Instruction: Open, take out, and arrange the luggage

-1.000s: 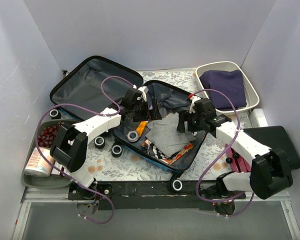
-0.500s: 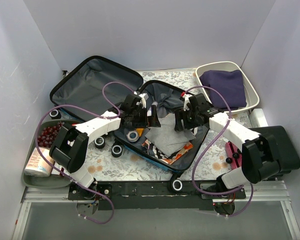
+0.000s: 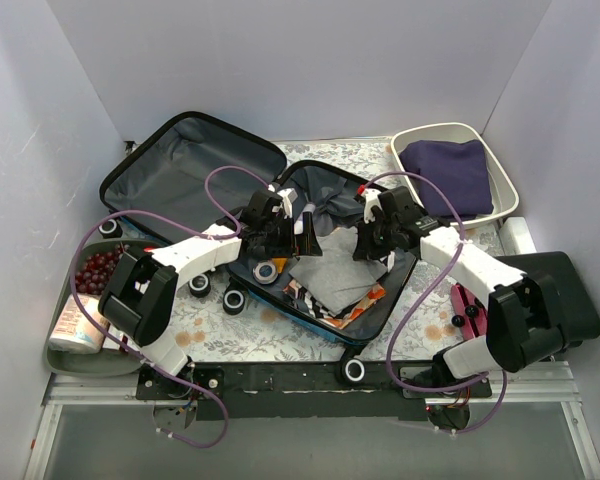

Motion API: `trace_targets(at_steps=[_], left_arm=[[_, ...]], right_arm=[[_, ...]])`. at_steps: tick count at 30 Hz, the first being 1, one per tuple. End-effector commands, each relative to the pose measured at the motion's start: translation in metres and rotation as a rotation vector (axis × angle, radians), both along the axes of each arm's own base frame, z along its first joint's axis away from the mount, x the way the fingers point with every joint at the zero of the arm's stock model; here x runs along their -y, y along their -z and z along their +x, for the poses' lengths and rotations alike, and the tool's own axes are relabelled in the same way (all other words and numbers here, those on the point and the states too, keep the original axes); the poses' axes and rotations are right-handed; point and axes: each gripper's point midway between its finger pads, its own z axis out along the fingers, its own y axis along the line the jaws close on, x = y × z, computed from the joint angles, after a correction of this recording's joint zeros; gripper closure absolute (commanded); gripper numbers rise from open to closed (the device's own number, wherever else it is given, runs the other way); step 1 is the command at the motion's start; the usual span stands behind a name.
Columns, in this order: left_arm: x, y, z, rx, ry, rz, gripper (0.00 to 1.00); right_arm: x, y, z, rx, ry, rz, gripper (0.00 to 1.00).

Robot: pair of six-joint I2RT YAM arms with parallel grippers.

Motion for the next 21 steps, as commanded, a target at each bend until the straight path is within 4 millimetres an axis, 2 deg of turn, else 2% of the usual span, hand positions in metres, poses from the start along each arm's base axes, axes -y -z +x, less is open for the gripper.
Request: trace_targets(at_steps=[1, 6, 14, 18, 21], left_arm=[[0.003, -0.026, 0.003, 0.074, 0.012, -0.05, 0.02], [0.006, -0.036, 0.005, 0.097, 0.013, -0.075, 0.02], [0.003, -0.044, 0.001, 0.102, 0.005, -0.088, 0.02], [0.0, -0.042, -0.006, 0.079, 0.0, -0.089, 0.02], [-0.002, -0.033, -0.012, 0.049, -0.001, -0.085, 0.02]], right_arm=[[-0.012, -0.032, -0.003, 0.088, -0.088, 0.058, 0.99], [-0.013, -0.041, 0.001, 0.115, -0.1, 0.05, 0.99], [0.018, -0.066, 0.037, 0.266, 0.086, -0.088, 0.99], [0.026, -0.068, 0.046, 0.29, 0.165, -0.106, 0.99], [0.042, -0.065, 0.054, 0.295, 0.262, -0.152, 0.99]])
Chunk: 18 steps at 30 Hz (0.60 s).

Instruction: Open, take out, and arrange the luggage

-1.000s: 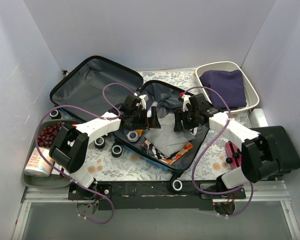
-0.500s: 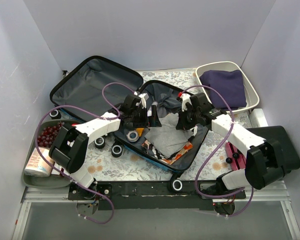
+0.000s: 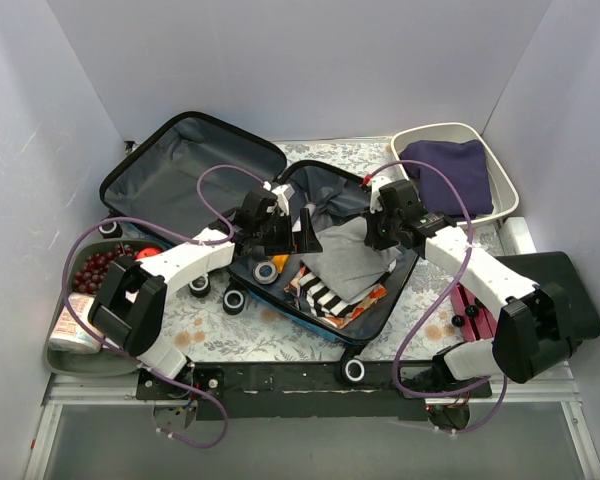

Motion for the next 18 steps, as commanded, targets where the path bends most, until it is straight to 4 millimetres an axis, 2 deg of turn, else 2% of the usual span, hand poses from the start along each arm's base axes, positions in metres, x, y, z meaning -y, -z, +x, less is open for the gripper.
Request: trace_targets(at_steps=[1, 4, 8, 13, 16, 17, 18], left_arm=[[-0.003, -0.007, -0.013, -0.013, 0.008, -0.027, 0.02], [-0.003, 0.003, -0.015, -0.043, 0.011, -0.016, 0.02], [0.003, 0.001, -0.013, -0.051, 0.026, -0.038, 0.02], [0.015, 0.002, -0.007, -0.081, 0.039, -0.065, 0.02], [0.015, 0.003, -0.004, -0.079, 0.032, -0.062, 0.02], [0.015, 0.002, -0.003, -0.073, 0.026, -0.06, 0.02], [0.014, 0.001, -0.004, -0.073, 0.024, -0.06, 0.02]], right_arm=[[0.022, -0.031, 0.032, 0.139, 0.185, -0.021, 0.99], [0.034, -0.028, 0.039, 0.14, 0.238, -0.032, 0.99], [0.045, -0.021, 0.05, 0.138, 0.267, -0.032, 0.99], [0.046, -0.009, 0.054, 0.12, 0.241, -0.052, 0.99], [0.053, 0.003, 0.05, 0.088, 0.25, -0.105, 0.81], [0.056, 0.005, 0.049, 0.077, 0.251, -0.122, 0.67], [0.059, 0.003, 0.051, 0.081, 0.251, -0.143, 0.6]])
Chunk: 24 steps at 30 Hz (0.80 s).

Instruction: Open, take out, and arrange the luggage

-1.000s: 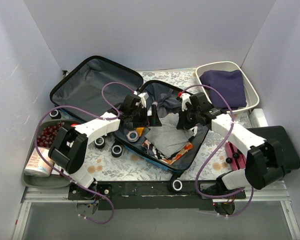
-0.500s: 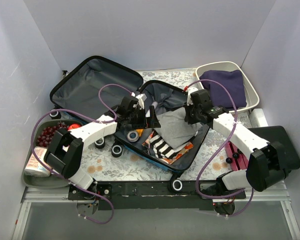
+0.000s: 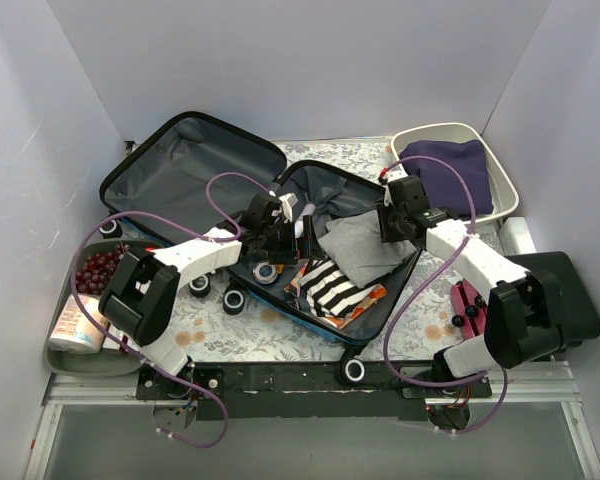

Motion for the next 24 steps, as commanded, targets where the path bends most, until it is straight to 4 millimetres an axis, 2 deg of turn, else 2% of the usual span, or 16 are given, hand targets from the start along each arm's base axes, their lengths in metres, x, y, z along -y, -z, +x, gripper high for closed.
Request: trace_targets(at_steps=[1, 5, 7, 11, 13, 15, 17, 19, 20, 21, 24], left_arm=[[0.007, -0.027, 0.009, 0.056, -0.003, -0.046, 0.02], [0.002, -0.036, 0.011, 0.083, -0.031, -0.042, 0.02], [-0.001, -0.038, 0.013, 0.093, -0.051, -0.037, 0.02], [0.006, -0.044, 0.015, 0.047, -0.072, -0.067, 0.02], [0.018, -0.043, 0.014, -0.033, -0.082, -0.115, 0.02], [0.029, -0.042, 0.019, -0.06, -0.083, -0.154, 0.02], [0.035, -0.042, 0.023, -0.099, -0.109, -0.18, 0.02], [0.042, -0.035, 0.026, -0.129, -0.129, -0.184, 0.02], [0.043, -0.033, 0.029, -0.131, -0.143, -0.177, 0.02], [0.046, -0.029, 0.028, -0.137, -0.145, -0.171, 0.03], [0.054, -0.019, 0.033, -0.153, -0.15, -0.158, 0.07]], right_arm=[[0.01, -0.013, 0.011, 0.031, 0.011, -0.071, 0.53], [0.015, -0.035, 0.012, 0.063, -0.007, -0.109, 0.32], [0.013, -0.051, 0.011, 0.104, -0.032, -0.124, 0.27], [0.002, -0.06, 0.002, 0.153, -0.132, -0.151, 0.12], [-0.011, -0.061, -0.004, 0.137, -0.195, -0.098, 0.11], [-0.015, -0.058, -0.008, 0.124, -0.229, -0.085, 0.11], [-0.002, -0.058, -0.003, 0.129, -0.152, -0.114, 0.11], [-0.006, -0.057, 0.001, 0.117, -0.145, -0.044, 0.11], [0.0, -0.057, 0.006, 0.111, -0.123, -0.001, 0.12], [-0.01, -0.058, 0.005, 0.098, -0.157, 0.069, 0.13], [-0.014, -0.061, 0.015, 0.123, -0.172, 0.112, 0.14]])
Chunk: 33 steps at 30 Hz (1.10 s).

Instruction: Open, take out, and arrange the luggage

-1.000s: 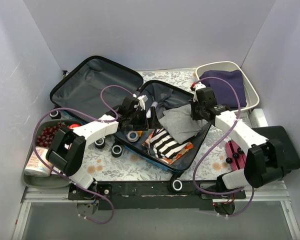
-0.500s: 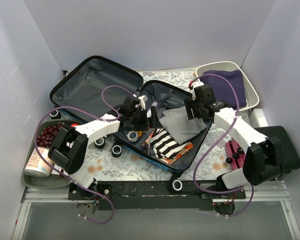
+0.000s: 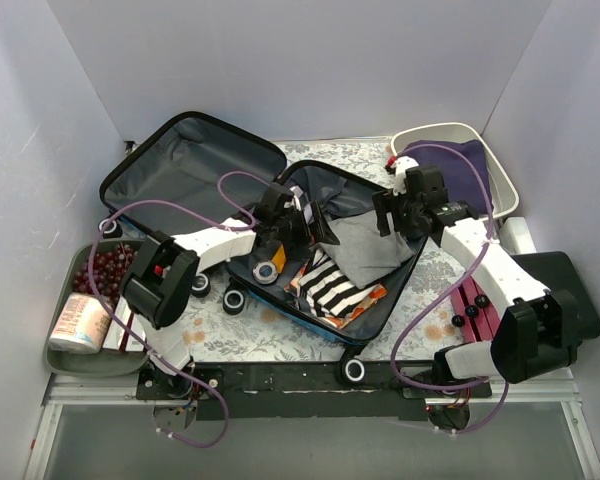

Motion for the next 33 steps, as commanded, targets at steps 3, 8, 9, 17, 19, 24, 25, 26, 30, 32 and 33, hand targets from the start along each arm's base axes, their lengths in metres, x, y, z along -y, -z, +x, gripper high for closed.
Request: trace_targets(at_steps=[3, 8, 9, 17, 19, 24, 25, 26, 30, 32, 33], left_arm=[[0.018, 0.002, 0.014, -0.017, -0.035, -0.003, 0.09], [0.026, 0.017, 0.019, -0.044, -0.025, 0.006, 0.23], [0.03, 0.012, 0.022, -0.03, -0.018, -0.003, 0.26], [0.042, -0.004, 0.038, 0.029, -0.02, -0.022, 0.29], [0.048, -0.002, 0.04, 0.022, -0.008, -0.031, 0.34], [0.067, -0.011, 0.038, 0.054, 0.063, -0.06, 0.73], [0.066, -0.012, 0.038, 0.055, 0.069, -0.048, 0.83], [0.066, -0.023, 0.045, 0.095, 0.065, -0.037, 0.9], [0.065, -0.047, 0.056, 0.152, 0.031, -0.034, 1.0], [0.066, -0.053, 0.057, 0.141, 0.014, -0.048, 1.0], [0.067, -0.055, 0.057, 0.129, 0.002, -0.056, 1.0]], right_arm=[[-0.027, -0.01, 0.01, 0.013, -0.142, 0.13, 0.14], [-0.024, -0.005, 0.004, 0.025, -0.174, 0.097, 0.13], [-0.025, -0.003, 0.002, 0.017, -0.187, 0.099, 0.13], [-0.022, 0.005, -0.011, 0.006, -0.187, 0.063, 0.13], [-0.016, 0.007, -0.011, 0.012, -0.169, 0.039, 0.13], [-0.022, 0.005, -0.021, 0.05, -0.256, 0.029, 0.14], [-0.026, -0.003, -0.024, 0.078, -0.276, 0.035, 0.14], [-0.028, -0.006, -0.027, 0.085, -0.293, 0.036, 0.14], [-0.046, 0.001, -0.047, 0.07, -0.39, -0.01, 0.14], [-0.062, 0.008, -0.061, 0.051, -0.451, -0.054, 0.14], [-0.061, 0.011, -0.064, 0.049, -0.448, -0.093, 0.14]])
